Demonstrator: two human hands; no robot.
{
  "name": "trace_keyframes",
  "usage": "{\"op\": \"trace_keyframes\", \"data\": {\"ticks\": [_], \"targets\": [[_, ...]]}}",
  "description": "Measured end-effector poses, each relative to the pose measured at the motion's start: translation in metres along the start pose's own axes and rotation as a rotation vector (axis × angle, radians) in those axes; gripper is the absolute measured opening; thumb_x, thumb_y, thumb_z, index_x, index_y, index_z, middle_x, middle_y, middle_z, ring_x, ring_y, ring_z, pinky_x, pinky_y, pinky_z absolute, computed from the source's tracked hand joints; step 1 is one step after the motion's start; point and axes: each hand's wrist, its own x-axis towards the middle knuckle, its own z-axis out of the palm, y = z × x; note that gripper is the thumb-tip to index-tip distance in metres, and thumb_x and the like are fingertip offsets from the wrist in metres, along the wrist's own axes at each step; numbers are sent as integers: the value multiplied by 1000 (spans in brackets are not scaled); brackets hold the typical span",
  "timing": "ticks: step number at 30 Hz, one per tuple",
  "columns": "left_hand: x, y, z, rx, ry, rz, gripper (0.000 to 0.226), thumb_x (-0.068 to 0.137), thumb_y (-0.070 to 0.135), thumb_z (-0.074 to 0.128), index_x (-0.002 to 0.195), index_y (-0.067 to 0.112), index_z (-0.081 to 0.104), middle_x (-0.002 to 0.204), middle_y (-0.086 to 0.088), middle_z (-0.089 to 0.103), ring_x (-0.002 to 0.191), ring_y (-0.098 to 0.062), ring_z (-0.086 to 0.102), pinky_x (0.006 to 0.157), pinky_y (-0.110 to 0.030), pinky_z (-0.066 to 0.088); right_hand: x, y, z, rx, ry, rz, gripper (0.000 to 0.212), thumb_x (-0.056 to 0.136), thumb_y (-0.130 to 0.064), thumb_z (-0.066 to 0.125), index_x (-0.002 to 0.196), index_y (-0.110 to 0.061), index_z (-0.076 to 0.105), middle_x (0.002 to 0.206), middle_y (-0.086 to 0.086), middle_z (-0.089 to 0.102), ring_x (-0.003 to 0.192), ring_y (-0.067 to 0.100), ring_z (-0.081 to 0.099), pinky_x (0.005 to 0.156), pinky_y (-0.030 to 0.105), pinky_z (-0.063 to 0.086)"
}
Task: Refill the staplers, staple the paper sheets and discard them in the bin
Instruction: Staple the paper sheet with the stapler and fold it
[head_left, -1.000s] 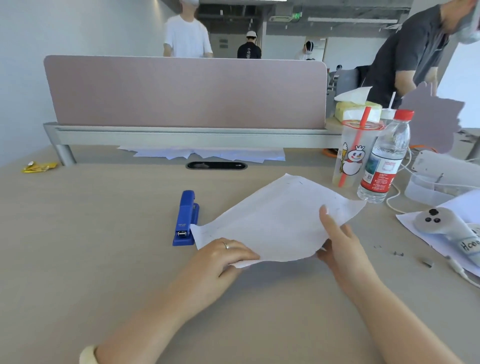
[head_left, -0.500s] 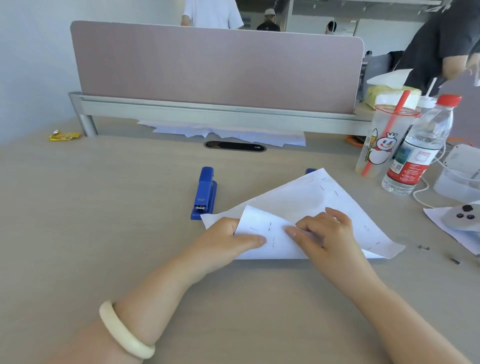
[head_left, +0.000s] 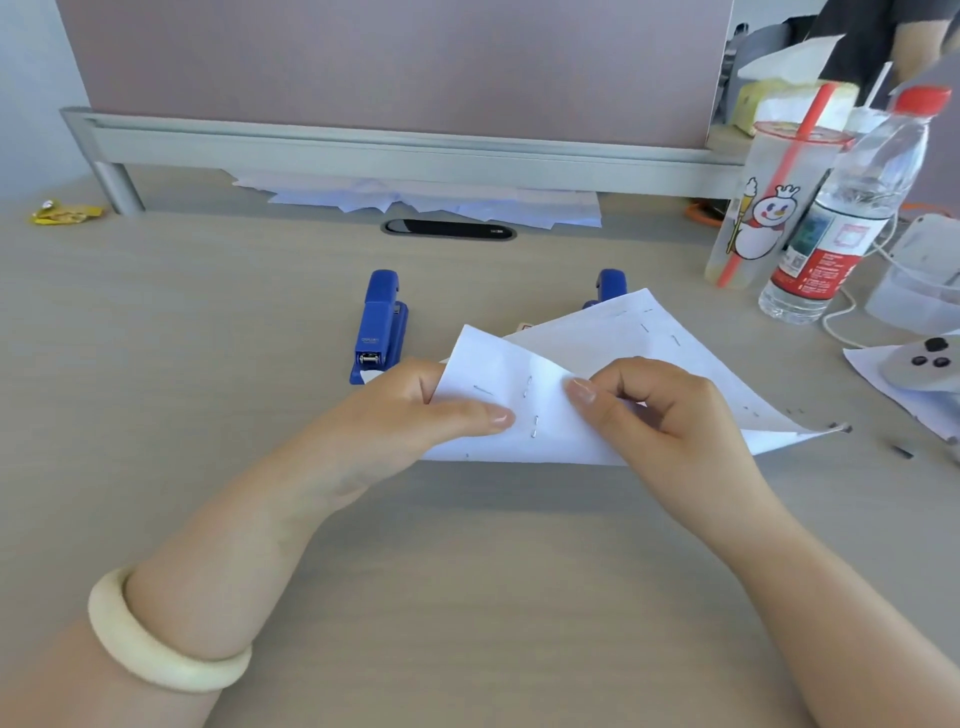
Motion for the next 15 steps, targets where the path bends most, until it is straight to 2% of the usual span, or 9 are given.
{"op": "trace_keyframes", "data": {"ticks": [3,6,7,9,12,15], "targets": [[-1,2,0,4,-12,1,18,67,31,59,71,43,72,78,28,71,77,13,63,70,0,45,0,-1,0,-34,17,-32,37,80,-44,54,59,-14,56,69,5,56,67,23,47,57,17,33],[-1,3,0,48,7,-10,14,67,36,60,72,36,73,77,20,68,78,0,61,79,-16,46,0,0,-2,-55,34,-36,34,80,-44,54,59,-18,55,72,3,57,69,22,47,58,15,33],[-2,4,0,77,16,2,12,67,39,61,70,37,72,75,19,67,77,-3,59,79,-20,45,0,1,-3,-57,42,-30,35,80,-46,53,60,-17,55,73,3,57,69,21,47,58,14,33],[-5,8,-3,121,28,53,11,63,46,65,72,44,71,78,22,69,77,-1,61,78,-18,45,-1,-2,-5,-56,68,-16,36,77,-52,50,67,-18,56,75,3,57,70,19,48,58,13,34],[-15,16,-20,137,109,200,33,57,53,62,88,46,69,96,25,71,96,3,63,88,-23,47,6,-19,-12,-29,119,-35,27,78,-45,56,59,-26,56,69,-12,59,67,8,49,59,9,34],[-34,19,-48,144,295,335,64,54,49,66,116,47,54,126,18,58,126,0,45,100,-21,41,13,-51,-22,7,148,-137,25,79,-38,59,56,-28,56,64,-22,58,64,-3,48,59,5,34]]}}
